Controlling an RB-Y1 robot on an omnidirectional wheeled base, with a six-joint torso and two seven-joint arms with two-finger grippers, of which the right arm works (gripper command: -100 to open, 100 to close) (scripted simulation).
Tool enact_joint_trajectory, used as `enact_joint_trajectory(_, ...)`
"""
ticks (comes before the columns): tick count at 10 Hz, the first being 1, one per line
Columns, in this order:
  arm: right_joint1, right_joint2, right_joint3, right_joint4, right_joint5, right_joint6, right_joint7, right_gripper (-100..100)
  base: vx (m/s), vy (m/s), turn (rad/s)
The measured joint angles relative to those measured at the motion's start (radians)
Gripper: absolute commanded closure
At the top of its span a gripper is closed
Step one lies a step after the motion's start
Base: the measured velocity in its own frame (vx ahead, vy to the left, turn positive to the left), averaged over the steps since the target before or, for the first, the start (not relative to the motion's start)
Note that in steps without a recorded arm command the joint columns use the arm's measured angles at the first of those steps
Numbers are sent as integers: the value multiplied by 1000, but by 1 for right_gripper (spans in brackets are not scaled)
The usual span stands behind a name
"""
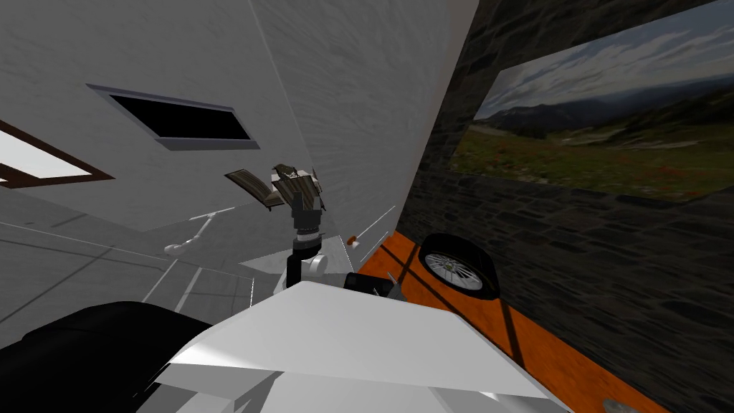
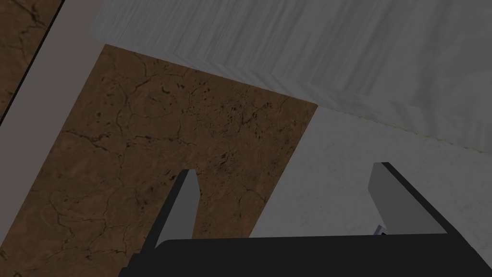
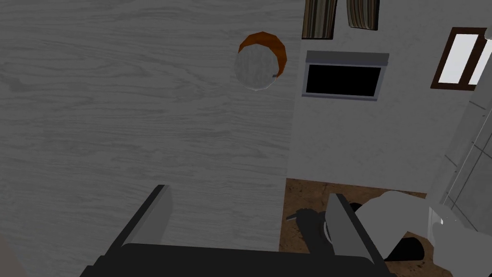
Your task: Push the door open
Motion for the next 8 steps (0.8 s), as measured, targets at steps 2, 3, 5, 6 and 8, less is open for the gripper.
enact_joint_trajectory(2,6,12,1,38,45,-30,35,-100,94,70,82)
enact_joint_trajectory(3,6,13,0,45,56,-38,41,-100,19,33,-17)
enact_joint_trajectory(5,2,15,-1,53,59,-41,46,-100,0,0,0)
enact_joint_trajectory(6,2,15,-1,54,59,-41,46,-100,-10,-6,-10)
enact_joint_trajectory(8,2,15,-1,54,59,-41,46,-100,-7,-15,10)
